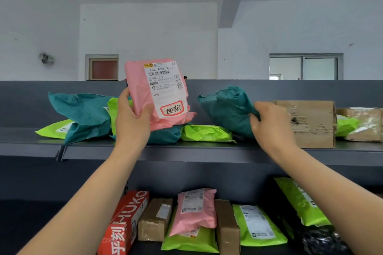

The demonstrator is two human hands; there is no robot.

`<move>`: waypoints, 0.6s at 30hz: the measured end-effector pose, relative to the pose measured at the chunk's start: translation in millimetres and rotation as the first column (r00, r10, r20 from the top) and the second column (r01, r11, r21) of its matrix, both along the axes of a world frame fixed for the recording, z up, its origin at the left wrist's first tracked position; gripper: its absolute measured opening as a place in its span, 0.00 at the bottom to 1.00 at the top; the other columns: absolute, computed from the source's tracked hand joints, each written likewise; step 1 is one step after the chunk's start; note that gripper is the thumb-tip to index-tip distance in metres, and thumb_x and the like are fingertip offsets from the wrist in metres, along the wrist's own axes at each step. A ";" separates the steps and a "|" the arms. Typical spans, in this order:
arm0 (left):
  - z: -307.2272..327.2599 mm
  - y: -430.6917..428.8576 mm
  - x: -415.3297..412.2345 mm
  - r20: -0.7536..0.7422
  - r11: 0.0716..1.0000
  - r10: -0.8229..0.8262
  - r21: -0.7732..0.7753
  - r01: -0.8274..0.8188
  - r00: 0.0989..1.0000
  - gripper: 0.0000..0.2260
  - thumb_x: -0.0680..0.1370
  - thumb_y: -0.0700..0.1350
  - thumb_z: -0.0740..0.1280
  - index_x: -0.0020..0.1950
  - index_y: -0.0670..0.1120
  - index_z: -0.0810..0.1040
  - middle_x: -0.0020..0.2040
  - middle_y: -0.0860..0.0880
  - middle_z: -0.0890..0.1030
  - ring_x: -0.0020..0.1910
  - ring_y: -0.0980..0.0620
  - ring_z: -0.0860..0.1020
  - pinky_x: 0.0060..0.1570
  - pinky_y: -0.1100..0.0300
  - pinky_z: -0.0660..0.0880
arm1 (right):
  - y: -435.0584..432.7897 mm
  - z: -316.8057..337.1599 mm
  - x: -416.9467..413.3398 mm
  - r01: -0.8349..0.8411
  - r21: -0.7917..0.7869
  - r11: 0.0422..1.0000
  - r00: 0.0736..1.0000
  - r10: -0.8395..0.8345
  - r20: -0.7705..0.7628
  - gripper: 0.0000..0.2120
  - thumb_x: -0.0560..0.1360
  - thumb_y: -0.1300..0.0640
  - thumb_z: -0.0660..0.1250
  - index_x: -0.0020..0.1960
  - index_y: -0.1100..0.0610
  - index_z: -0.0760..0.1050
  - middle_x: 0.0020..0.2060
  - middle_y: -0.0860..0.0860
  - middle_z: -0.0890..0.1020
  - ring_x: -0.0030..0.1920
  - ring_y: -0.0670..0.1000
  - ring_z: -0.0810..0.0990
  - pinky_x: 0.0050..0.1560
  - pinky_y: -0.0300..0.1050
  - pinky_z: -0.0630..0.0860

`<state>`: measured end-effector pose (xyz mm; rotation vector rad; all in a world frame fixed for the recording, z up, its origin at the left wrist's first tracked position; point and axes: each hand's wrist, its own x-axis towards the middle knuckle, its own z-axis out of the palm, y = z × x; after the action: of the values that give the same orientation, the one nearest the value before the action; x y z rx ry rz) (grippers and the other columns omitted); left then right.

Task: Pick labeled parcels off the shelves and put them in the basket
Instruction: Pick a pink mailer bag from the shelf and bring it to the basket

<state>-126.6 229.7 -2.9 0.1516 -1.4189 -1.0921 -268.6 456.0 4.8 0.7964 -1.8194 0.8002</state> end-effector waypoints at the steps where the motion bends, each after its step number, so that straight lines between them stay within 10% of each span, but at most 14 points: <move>1: -0.9 -1.7 -0.1 0.019 1.000 0.013 -0.009 -0.013 1.000 0.28 0.77 0.40 0.66 0.72 0.58 0.58 0.64 0.50 0.74 0.57 0.47 0.78 0.48 0.47 0.80 | 0.5 2.0 1.1 0.002 -0.027 1.000 1.000 -0.003 -0.014 0.12 0.73 0.66 0.62 0.33 0.60 0.64 0.31 0.54 0.69 0.34 0.58 0.68 0.35 0.48 0.53; 9: -7.1 -4.7 -4.4 0.072 0.998 0.027 -0.065 -0.023 0.997 0.20 0.78 0.37 0.60 0.64 0.59 0.69 0.62 0.56 0.71 0.61 0.48 0.74 0.56 0.44 0.76 | -8.5 -29.2 21.4 -0.033 0.447 0.894 0.976 0.125 -0.179 0.13 0.62 0.59 0.63 0.44 0.53 0.81 0.41 0.50 0.81 0.36 0.56 0.82 0.25 0.47 0.77; 15: -13.6 10.4 -9.1 0.114 0.997 -0.078 -0.011 0.079 0.990 0.19 0.72 0.50 0.65 0.63 0.59 0.71 0.64 0.53 0.73 0.59 0.47 0.77 0.51 0.46 0.79 | -5.5 -48.6 23.3 -0.202 0.455 0.867 0.965 0.256 -0.061 0.19 0.69 0.48 0.57 0.48 0.53 0.83 0.46 0.46 0.81 0.46 0.51 0.80 0.43 0.46 0.80; 18: -16.7 24.9 -10.6 0.208 0.999 -0.024 -0.035 0.032 0.978 0.36 0.62 0.60 0.73 0.67 0.57 0.66 0.66 0.51 0.66 0.61 0.49 0.73 0.47 0.49 0.81 | -7.1 -50.6 18.0 -0.292 0.407 0.866 0.949 0.315 0.012 0.16 0.73 0.50 0.60 0.50 0.53 0.84 0.48 0.46 0.80 0.50 0.50 0.77 0.54 0.46 0.74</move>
<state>-137.2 254.6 -19.7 0.2240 -1.6314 -1.0956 -250.6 448.9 -45.9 1.3897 -1.8593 0.5900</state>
